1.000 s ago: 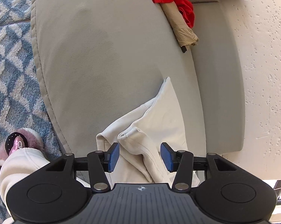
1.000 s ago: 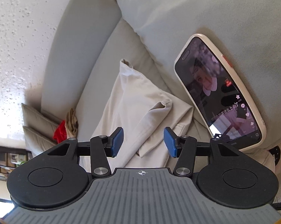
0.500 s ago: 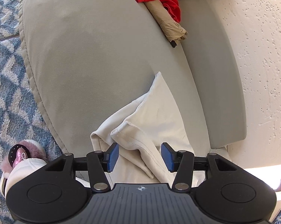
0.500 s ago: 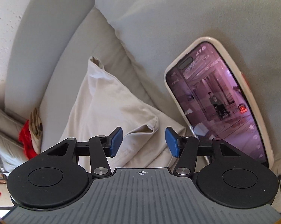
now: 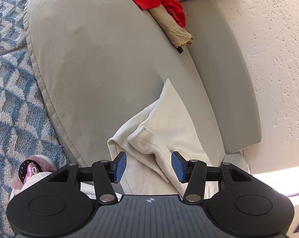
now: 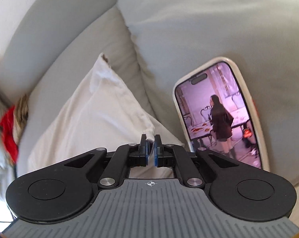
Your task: Fold clothes
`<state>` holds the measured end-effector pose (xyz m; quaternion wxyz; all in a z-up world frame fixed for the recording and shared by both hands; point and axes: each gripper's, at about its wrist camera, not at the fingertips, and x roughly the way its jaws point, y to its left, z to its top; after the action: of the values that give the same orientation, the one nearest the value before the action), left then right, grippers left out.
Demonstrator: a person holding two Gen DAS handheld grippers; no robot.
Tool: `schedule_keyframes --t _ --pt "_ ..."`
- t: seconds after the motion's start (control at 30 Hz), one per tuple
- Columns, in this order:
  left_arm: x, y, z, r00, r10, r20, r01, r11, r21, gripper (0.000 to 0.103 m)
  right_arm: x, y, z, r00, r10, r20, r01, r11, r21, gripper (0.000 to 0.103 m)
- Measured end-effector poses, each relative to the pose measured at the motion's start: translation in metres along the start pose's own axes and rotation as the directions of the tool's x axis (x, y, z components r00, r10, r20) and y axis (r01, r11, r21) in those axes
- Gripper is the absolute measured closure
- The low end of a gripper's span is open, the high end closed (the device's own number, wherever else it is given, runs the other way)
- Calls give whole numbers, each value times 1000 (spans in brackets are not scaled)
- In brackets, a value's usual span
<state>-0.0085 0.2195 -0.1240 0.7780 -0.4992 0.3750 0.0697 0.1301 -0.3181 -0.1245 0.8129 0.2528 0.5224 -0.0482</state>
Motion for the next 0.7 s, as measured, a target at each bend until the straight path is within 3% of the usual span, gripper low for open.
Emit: schedule_keyframes --t 0.07,0.13,0.2,0.3,0.33,0.4,0.6,0.7 --pt "-3 0 0 1000 17 14 -17 1000 18 55 -3 6 -5 1000 -8 -15 6 994 -105 97" --pt "-6 0 1 999 32 27 -33 999 38 55 -8 10 -9 999 -34 -27 29 988 -151 84" --pt "-5 -15 0 999 8 37 -12 993 122 55 -21 12 -10 1000 -23 1 23 989 -148 54" --pt "-2 -38 -1 998 -30 47 17 968 248 58 -42 15 -10 998 22 61 -14 991 -130 55" --pt "6 -55 -5 999 -44 32 31 945 325 59 -46 20 -8 995 60 76 -49 990 -133 56" --pt "32 -86 -13 998 -58 -20 60 888 455 61 -39 34 -3 990 137 28 -132 982 -136 61" --pt "132 -143 -40 986 29 -165 76 801 594 66 20 86 -5 959 239 -152 -260 956 -137 65" --pt "157 -146 -54 967 95 -238 84 761 643 65 42 102 -16 937 263 -231 -295 948 -119 65"
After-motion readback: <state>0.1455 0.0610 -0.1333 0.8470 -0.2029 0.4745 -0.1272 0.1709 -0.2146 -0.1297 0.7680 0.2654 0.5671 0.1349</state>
